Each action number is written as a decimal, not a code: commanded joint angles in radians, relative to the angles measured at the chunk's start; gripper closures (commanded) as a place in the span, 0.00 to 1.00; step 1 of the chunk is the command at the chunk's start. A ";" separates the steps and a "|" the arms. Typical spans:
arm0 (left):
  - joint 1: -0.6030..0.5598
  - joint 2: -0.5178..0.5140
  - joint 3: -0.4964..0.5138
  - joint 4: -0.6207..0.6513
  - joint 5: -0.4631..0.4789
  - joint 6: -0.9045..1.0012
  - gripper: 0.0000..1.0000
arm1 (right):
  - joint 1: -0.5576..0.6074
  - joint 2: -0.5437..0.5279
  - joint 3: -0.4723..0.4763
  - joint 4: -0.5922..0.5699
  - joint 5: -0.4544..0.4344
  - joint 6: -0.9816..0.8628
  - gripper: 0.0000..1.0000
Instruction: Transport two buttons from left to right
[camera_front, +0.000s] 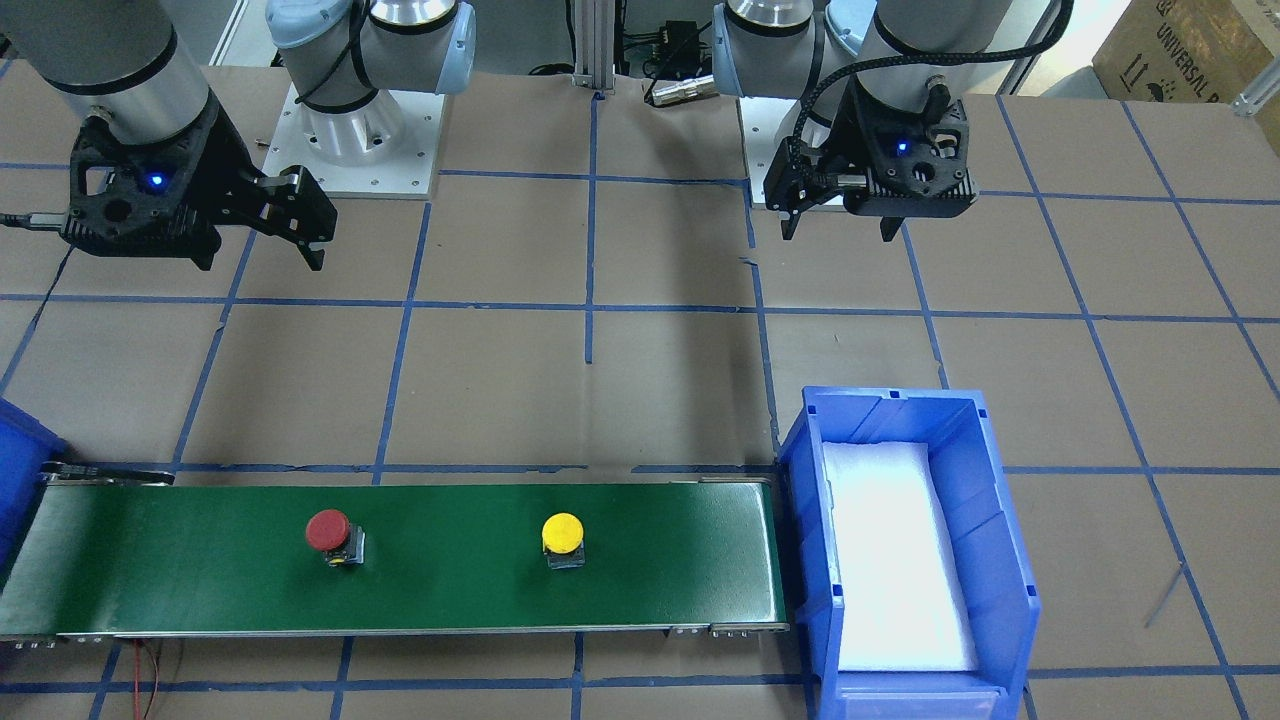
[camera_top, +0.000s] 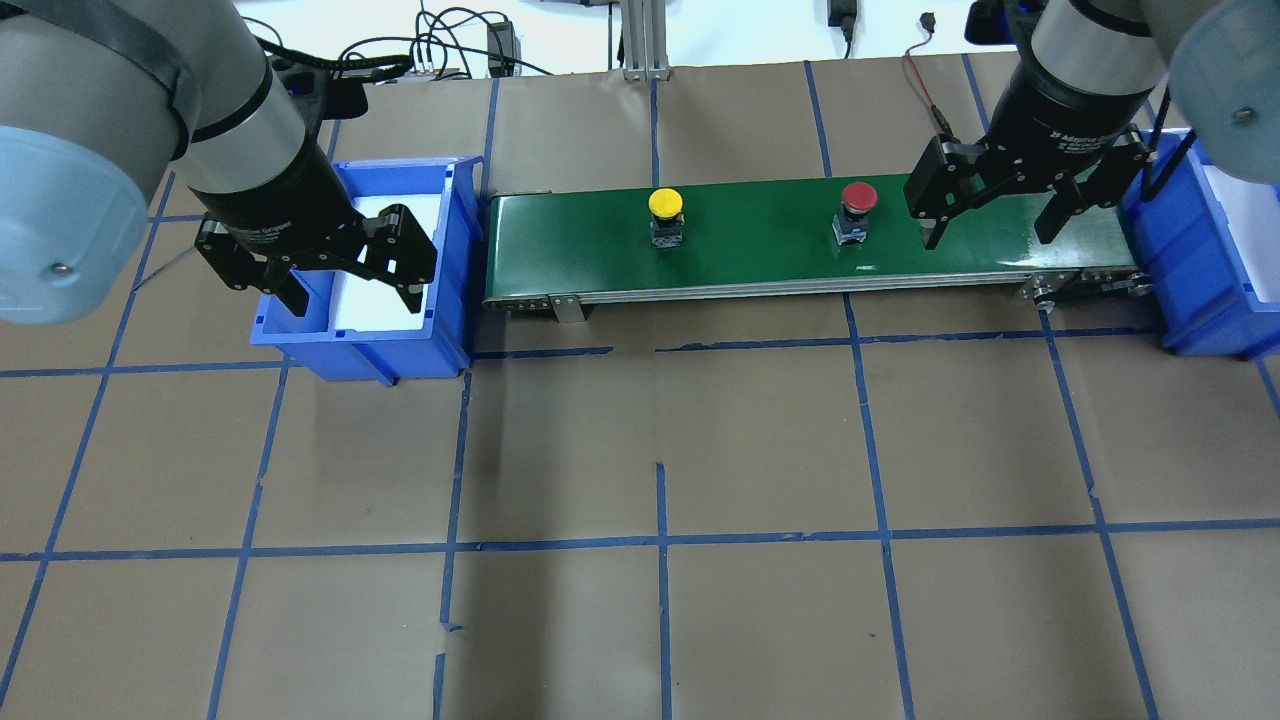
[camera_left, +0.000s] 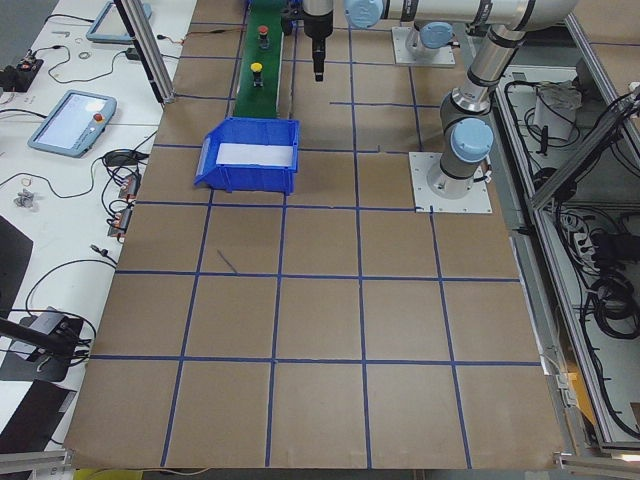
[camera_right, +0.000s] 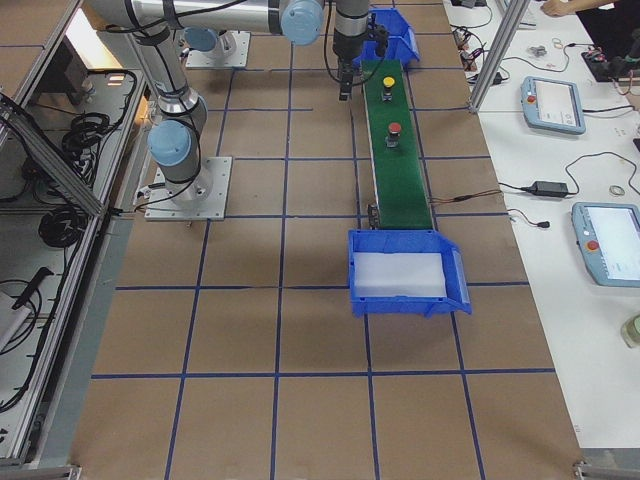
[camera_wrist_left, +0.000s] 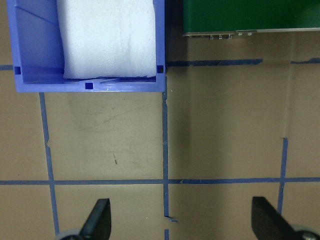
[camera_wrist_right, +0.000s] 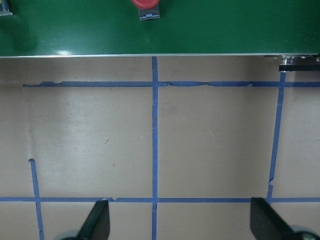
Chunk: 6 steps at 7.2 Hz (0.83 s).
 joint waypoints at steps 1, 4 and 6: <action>0.000 -0.003 -0.002 0.001 0.000 0.000 0.00 | -0.006 0.029 -0.004 -0.009 -0.009 -0.004 0.00; 0.000 -0.005 -0.003 0.001 0.000 0.000 0.00 | -0.156 0.105 -0.005 -0.124 0.026 -0.137 0.00; 0.000 -0.003 -0.005 0.001 0.002 0.002 0.00 | -0.198 0.214 -0.010 -0.296 0.074 -0.192 0.00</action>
